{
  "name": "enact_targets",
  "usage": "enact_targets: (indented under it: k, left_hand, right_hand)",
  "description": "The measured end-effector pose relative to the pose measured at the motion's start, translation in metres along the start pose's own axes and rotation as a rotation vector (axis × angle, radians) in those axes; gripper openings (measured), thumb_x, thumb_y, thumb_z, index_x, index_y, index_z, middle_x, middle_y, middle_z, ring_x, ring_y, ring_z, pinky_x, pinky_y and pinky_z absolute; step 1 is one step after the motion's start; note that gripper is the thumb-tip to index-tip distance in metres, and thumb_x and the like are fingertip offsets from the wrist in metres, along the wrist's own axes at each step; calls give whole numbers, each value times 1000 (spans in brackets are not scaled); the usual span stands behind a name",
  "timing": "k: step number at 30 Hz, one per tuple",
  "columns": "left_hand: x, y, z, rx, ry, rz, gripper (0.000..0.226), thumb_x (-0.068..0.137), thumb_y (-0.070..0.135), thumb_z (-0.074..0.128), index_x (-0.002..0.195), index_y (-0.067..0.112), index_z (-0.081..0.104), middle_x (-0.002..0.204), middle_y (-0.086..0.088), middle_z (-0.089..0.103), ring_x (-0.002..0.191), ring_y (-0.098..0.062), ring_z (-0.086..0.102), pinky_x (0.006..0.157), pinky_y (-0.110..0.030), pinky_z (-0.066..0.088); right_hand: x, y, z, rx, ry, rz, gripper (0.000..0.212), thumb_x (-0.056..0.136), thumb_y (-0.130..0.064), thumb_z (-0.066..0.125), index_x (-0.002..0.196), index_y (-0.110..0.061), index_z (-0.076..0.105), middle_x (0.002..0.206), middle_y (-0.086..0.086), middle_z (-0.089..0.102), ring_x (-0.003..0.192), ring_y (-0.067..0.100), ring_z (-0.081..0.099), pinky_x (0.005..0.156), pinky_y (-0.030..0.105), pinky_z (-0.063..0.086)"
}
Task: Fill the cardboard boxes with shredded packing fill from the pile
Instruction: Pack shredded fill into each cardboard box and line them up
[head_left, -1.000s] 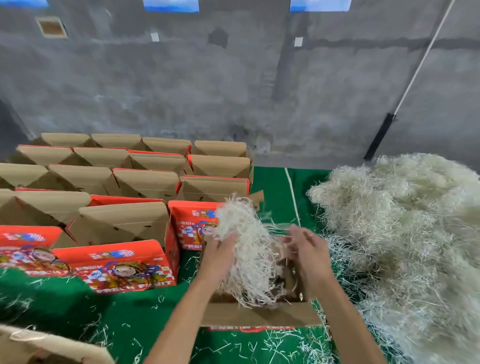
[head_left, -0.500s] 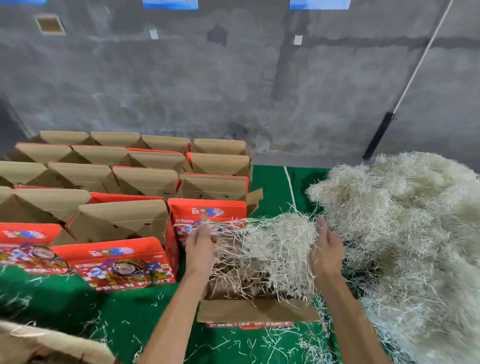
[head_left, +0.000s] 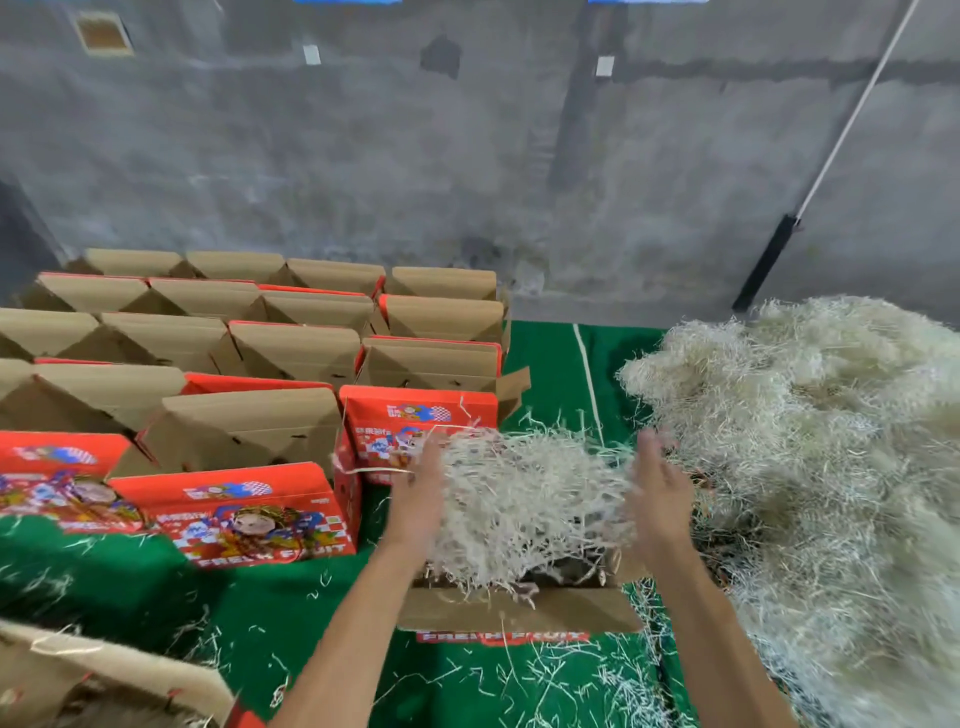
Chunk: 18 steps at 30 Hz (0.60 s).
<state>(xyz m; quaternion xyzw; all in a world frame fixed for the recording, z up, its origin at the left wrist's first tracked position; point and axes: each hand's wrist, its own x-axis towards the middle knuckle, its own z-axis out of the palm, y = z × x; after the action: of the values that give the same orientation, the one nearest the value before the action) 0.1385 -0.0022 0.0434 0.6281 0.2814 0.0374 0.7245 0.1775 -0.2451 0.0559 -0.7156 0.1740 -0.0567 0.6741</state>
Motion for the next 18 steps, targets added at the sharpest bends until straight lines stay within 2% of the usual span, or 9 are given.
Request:
enact_targets:
  k: [1, 3, 7, 10, 12, 15, 16, 17, 18]
  left_hand:
    - [-5, -8, 14, 60, -100, -17, 106, 68, 95, 45, 148, 25, 40, 141, 10, 53, 128, -10, 50, 108, -37, 40]
    - [-19, -23, 45, 163, -242, -44, 113, 65, 101, 35, 155, 32, 28, 157, 5, 34, 138, -17, 42, 112, -44, 34]
    - [5, -24, 36, 49, -79, -146, 99, 71, 81, 63, 147, 23, 38, 129, 17, 40, 122, -15, 50, 102, -42, 44]
    - [36, -30, -5, 75, 52, -82, 75, 82, 61, 69, 127, 3, 58, 104, -24, 63, 98, -30, 65, 68, -32, 53]
    - [31, -37, -3, 162, 38, -30, 62, 86, 64, 63, 116, 10, 63, 87, 1, 66, 81, -17, 63, 66, -28, 53]
    - [21, -53, 9, 506, -52, 118, 48, 91, 66, 53, 109, 22, 55, 98, 20, 61, 81, -4, 60, 78, -27, 52]
    - [20, -55, 9, 666, -46, 190, 47, 92, 65, 51, 108, 21, 54, 97, 18, 63, 75, -3, 61, 77, -30, 57]
    - [21, -54, 6, 831, -8, 270, 43, 94, 61, 50, 100, 19, 53, 86, 13, 66, 63, -4, 60, 67, -32, 60]
    - [21, -51, 2, 969, 40, 344, 40, 96, 57, 49, 94, 17, 53, 76, 8, 65, 56, -6, 59, 59, -34, 60]
  right_hand:
    - [-8, 3, 13, -87, -120, 26, 62, 89, -75, 43, 98, -17, 62, 90, 0, 70, 87, 20, 71, 77, 37, 59]
    - [-30, 12, 41, -248, -349, 31, 63, 87, -80, 43, 105, -22, 60, 83, -2, 66, 74, 14, 68, 71, 35, 60]
    - [-18, 22, 39, -231, -320, -45, 49, 86, -60, 65, 59, -20, 54, 51, -3, 47, 47, 16, 47, 65, 45, 55]
    - [12, 19, -2, -130, -184, -43, 53, 76, -70, 65, 50, -28, 47, 48, -4, 43, 43, 16, 40, 57, 36, 46]
    - [21, 20, -8, -172, -213, 16, 60, 77, -79, 58, 79, -19, 59, 83, 12, 66, 70, 28, 66, 71, 39, 54]
    - [18, 32, 4, -430, -566, 105, 90, 78, -89, 45, 123, -11, 58, 114, 7, 66, 97, 14, 70, 80, 36, 60]
    - [15, 36, 7, -514, -678, 105, 96, 78, -88, 47, 127, -6, 56, 118, 14, 67, 99, 18, 69, 79, 34, 62]
    - [13, 39, 9, -583, -755, 77, 92, 78, -86, 49, 123, -7, 58, 91, 10, 51, 92, 14, 65, 78, 35, 62]
    - [11, 41, 11, -629, -792, 34, 76, 78, -85, 52, 113, -18, 60, 127, 1, 56, 84, 3, 60, 73, 29, 60]
